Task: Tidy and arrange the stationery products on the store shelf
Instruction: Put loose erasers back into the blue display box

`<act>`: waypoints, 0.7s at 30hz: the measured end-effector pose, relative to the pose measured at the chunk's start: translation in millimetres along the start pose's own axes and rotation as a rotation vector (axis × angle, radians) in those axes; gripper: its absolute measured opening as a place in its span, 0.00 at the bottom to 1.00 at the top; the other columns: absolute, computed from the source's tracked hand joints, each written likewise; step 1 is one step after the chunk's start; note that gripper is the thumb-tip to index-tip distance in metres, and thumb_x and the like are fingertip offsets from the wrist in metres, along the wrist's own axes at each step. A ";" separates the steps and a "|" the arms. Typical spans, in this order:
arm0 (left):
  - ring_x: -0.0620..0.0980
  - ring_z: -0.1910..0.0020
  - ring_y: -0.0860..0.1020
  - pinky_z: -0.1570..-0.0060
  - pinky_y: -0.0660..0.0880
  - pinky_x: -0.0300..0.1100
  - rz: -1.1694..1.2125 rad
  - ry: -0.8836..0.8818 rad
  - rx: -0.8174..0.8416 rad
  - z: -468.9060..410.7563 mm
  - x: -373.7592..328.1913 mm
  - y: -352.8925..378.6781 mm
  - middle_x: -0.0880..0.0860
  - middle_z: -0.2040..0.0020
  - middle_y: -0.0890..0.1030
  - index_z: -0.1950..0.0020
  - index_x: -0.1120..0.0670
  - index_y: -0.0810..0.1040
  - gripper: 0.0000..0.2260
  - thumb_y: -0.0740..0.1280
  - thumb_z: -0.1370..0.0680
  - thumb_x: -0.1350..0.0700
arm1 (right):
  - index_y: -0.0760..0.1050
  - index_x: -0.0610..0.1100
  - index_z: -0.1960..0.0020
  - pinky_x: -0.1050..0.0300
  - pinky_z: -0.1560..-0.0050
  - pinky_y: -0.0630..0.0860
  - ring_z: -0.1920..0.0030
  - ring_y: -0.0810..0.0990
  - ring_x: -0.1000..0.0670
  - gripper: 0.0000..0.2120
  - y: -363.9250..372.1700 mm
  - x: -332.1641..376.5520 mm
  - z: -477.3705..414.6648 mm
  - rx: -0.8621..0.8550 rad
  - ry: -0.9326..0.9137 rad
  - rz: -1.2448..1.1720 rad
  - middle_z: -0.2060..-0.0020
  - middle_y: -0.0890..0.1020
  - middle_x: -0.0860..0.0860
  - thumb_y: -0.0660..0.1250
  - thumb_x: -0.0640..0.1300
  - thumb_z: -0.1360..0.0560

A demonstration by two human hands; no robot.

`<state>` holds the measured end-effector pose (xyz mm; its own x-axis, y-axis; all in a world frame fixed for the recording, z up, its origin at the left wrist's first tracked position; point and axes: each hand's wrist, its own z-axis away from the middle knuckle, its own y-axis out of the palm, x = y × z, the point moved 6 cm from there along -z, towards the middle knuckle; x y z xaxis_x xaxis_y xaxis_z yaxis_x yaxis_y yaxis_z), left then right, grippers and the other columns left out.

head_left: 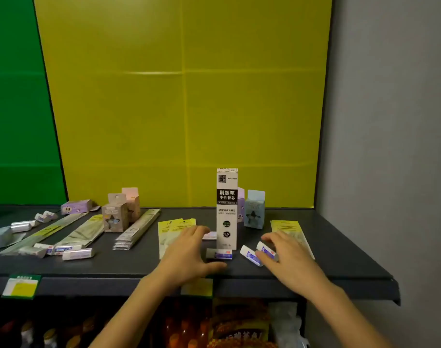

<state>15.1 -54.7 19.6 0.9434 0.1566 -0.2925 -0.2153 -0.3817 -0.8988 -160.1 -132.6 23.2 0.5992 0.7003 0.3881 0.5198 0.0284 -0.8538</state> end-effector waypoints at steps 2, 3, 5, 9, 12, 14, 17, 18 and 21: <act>0.48 0.28 0.61 0.30 0.61 0.43 -0.047 -0.021 0.074 -13.3 2.7 8.8 0.50 0.27 0.63 0.28 0.52 0.58 0.41 0.69 0.33 0.36 | 0.64 0.49 0.32 0.61 0.38 0.66 0.36 0.68 0.54 0.24 6.3 -2.8 -10.3 0.033 -0.012 0.065 0.35 0.70 0.53 0.59 0.57 0.24; 0.49 0.27 0.60 0.30 0.60 0.44 -0.074 -0.032 0.103 -19.6 4.8 13.4 0.50 0.26 0.62 0.27 0.52 0.57 0.42 0.69 0.34 0.35 | 0.64 0.49 0.31 0.60 0.38 0.66 0.35 0.68 0.53 0.24 9.4 -3.3 -14.0 0.040 -0.032 0.097 0.35 0.69 0.53 0.59 0.58 0.24; 0.50 0.26 0.58 0.28 0.58 0.46 -0.101 -0.049 0.146 -30.3 7.2 17.9 0.50 0.24 0.59 0.26 0.52 0.55 0.44 0.68 0.34 0.34 | 0.63 0.49 0.31 0.59 0.38 0.66 0.35 0.67 0.53 0.26 15.8 -2.9 -20.4 0.068 -0.048 0.148 0.35 0.69 0.53 0.58 0.60 0.25; 0.50 0.30 0.64 0.30 0.62 0.47 -0.122 -0.022 0.232 -49.4 16.6 27.2 0.50 0.28 0.66 0.28 0.49 0.61 0.40 0.65 0.33 0.31 | 0.64 0.49 0.32 0.57 0.40 0.69 0.36 0.68 0.51 0.24 22.7 -5.1 -29.3 0.092 -0.049 0.228 0.36 0.68 0.51 0.58 0.59 0.24; 0.50 0.35 0.67 0.35 0.65 0.44 -0.155 0.026 0.265 -59.0 16.9 29.5 0.51 0.33 0.70 0.31 0.50 0.66 0.34 0.63 0.31 0.33 | 0.65 0.50 0.33 0.58 0.42 0.70 0.37 0.69 0.51 0.21 25.4 -6.6 -33.8 0.112 -0.061 0.244 0.36 0.69 0.51 0.57 0.57 0.23; 0.50 0.35 0.66 0.35 0.63 0.45 -0.170 0.053 0.284 -62.3 17.6 31.5 0.51 0.34 0.70 0.31 0.49 0.66 0.32 0.62 0.29 0.33 | 0.65 0.50 0.34 0.58 0.43 0.69 0.38 0.69 0.51 0.19 26.0 -6.5 -36.0 0.112 -0.067 0.243 0.37 0.70 0.51 0.56 0.55 0.22; 0.50 0.35 0.65 0.33 0.60 0.46 -0.225 0.090 0.304 -63.4 20.4 35.5 0.51 0.34 0.69 0.31 0.49 0.65 0.32 0.59 0.28 0.32 | 0.66 0.50 0.36 0.58 0.44 0.68 0.39 0.69 0.51 0.16 28.4 -5.7 -39.4 0.108 -0.067 0.236 0.39 0.72 0.50 0.56 0.54 0.22; 0.50 0.35 0.65 0.33 0.59 0.46 -0.237 0.107 0.306 -64.0 21.1 36.7 0.51 0.34 0.69 0.31 0.50 0.66 0.31 0.57 0.28 0.33 | 0.66 0.50 0.37 0.58 0.44 0.68 0.40 0.69 0.50 0.16 29.5 -5.3 -40.8 0.110 -0.064 0.224 0.39 0.72 0.50 0.56 0.53 0.22; 0.50 0.35 0.65 0.32 0.58 0.47 -0.274 0.129 0.314 -65.5 22.5 39.3 0.52 0.33 0.68 0.32 0.50 0.65 0.30 0.55 0.27 0.33 | 0.64 0.50 0.34 0.59 0.42 0.67 0.39 0.69 0.51 0.18 32.2 -5.9 -43.2 0.095 -0.046 0.189 0.37 0.72 0.51 0.57 0.53 0.22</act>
<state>44.4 -125.9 -1.0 0.9959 0.0906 -0.0042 -0.0003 -0.0435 -0.9991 -120.6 -166.7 8.4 0.6507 0.7315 0.2037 0.3397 -0.0404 -0.9397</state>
